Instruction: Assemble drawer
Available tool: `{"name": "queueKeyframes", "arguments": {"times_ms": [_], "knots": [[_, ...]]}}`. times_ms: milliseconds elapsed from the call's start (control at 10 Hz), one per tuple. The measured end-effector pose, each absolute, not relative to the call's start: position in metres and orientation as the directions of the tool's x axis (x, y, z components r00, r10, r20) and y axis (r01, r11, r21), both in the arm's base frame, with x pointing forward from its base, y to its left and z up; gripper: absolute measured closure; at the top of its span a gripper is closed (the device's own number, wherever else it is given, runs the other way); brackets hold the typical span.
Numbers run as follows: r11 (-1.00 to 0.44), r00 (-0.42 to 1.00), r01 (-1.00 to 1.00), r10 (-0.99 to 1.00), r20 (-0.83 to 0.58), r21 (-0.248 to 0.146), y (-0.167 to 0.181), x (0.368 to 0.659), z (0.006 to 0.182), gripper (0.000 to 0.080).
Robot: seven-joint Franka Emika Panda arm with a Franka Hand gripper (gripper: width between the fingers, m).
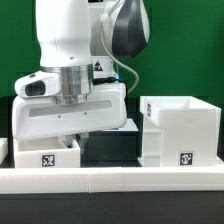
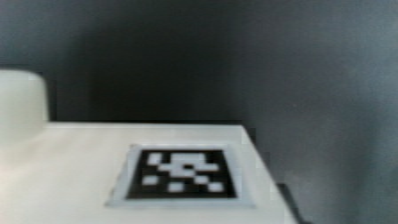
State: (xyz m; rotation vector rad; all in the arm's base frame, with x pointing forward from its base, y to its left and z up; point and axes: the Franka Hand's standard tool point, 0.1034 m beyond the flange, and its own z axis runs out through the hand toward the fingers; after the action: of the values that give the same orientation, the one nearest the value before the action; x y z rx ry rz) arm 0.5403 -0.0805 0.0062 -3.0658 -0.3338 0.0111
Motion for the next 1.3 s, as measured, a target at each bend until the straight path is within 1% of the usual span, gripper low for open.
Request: {"name": "queueKeyframes", "arguments": {"times_ms": [100,500,600,700,800,1000,1200,1300], "knots": [[-0.975,0.977,0.215,0.215,-0.001,-0.058,-0.081,0.540,0.006,0.0757],[-0.975,0.977,0.215,0.215,0.000,-0.058,-0.081,0.541,0.006,0.0757],[-0.966,0.968,0.251,0.251,-0.004,-0.055,-0.079,0.541,0.009,0.0757],[-0.933,0.933,0.358,0.359,-0.013,-0.046,-0.070,0.543,0.017,0.0757],[-0.918,0.918,0.394,0.395,-0.013,-0.049,-0.068,0.542,0.019,0.0757],[-0.905,0.906,0.422,0.423,-0.018,-0.055,-0.070,0.535,0.022,0.0757],[-0.896,0.897,0.441,0.442,-0.020,-0.056,-0.071,0.534,0.020,0.0757],[-0.864,0.864,0.501,0.503,-0.019,-0.055,-0.072,0.534,0.019,0.0757]]}}
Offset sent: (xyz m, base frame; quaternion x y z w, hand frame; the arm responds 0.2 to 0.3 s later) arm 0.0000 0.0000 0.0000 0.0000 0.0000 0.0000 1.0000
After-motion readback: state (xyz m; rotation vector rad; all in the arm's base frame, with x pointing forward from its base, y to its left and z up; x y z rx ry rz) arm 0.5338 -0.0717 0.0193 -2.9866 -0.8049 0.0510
